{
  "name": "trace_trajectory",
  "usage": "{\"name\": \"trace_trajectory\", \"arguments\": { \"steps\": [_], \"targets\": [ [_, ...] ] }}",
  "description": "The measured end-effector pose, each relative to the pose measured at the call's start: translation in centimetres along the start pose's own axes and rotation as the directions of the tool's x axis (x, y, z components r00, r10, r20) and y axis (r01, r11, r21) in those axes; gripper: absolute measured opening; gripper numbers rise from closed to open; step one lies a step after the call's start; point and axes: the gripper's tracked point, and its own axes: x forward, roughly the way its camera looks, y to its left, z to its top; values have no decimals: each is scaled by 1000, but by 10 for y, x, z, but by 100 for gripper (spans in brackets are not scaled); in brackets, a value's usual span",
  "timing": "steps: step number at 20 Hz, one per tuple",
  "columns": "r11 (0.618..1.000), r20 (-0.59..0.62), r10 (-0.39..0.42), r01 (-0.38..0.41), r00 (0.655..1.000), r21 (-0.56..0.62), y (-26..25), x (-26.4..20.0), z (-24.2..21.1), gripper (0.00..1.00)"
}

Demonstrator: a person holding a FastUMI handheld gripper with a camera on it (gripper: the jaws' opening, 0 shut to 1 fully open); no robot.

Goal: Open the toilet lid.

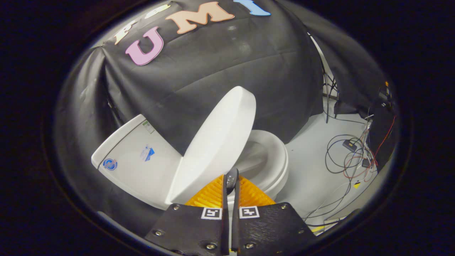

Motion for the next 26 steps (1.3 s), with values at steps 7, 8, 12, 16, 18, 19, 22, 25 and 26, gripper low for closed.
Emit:
{"name": "trace_trajectory", "arguments": {
  "steps": [7, 8, 12, 16, 18, 19, 22, 25, 26],
  "targets": [
    [999, 18, -20, 21, 1000, -49, 13, -5, 8, 4],
    [997, 27, -17, 18, 1000, -70, 17, -7, 10, 4],
    [994, 49, -15, 20, 999, -103, 26, -10, 15, 4],
    [993, 68, -7, 15, 998, -115, 36, -16, 21, 4],
    [989, 79, -7, 19, 997, -143, 41, -18, 24, 4],
    [987, 83, -7, 20, 996, -157, 45, -19, 25, 4],
    [983, 100, 5, 14, 995, -182, 56, -21, 29, 4],
    [980, 113, 26, -2, 993, -201, 65, -26, 32, 4],
    [979, 118, 31, -6, 993, -206, 68, -26, 33, 4]
  ]
}}
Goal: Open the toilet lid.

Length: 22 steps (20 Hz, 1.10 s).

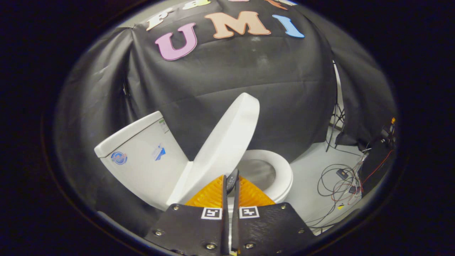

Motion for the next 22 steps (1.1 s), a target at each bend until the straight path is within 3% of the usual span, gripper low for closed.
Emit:
{"name": "trace_trajectory", "arguments": {
  "steps": [22],
  "targets": [
    [983, 99, 79, -61, 992, -170, 65, -14, 33, 4]
  ]
}}
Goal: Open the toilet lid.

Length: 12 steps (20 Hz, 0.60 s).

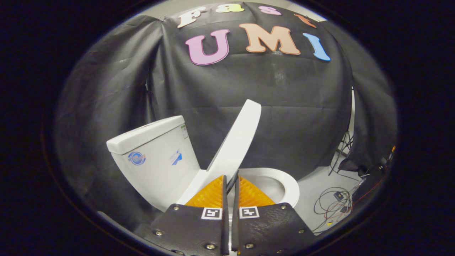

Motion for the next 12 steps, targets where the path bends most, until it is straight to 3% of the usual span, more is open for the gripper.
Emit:
{"name": "trace_trajectory", "arguments": {
  "steps": [12],
  "targets": [
    [997, 29, 58, -56, 998, -45, 34, -1, 18, 4]
  ]
}}
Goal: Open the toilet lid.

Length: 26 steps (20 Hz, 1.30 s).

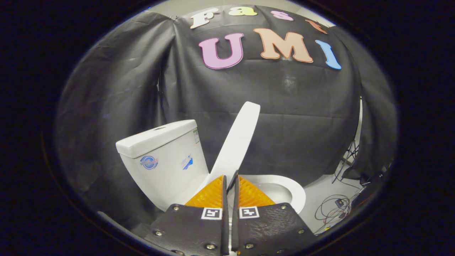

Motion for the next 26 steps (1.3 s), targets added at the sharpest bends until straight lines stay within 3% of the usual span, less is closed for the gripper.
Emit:
{"name": "trace_trajectory", "arguments": {
  "steps": [13, 26],
  "targets": [
    [996, 15, 87, -87, 996, -11, 38, 3, 17, 3],
    [980, -48, 163, -167, 986, -110, 107, 12, 25, 4]
  ]
}}
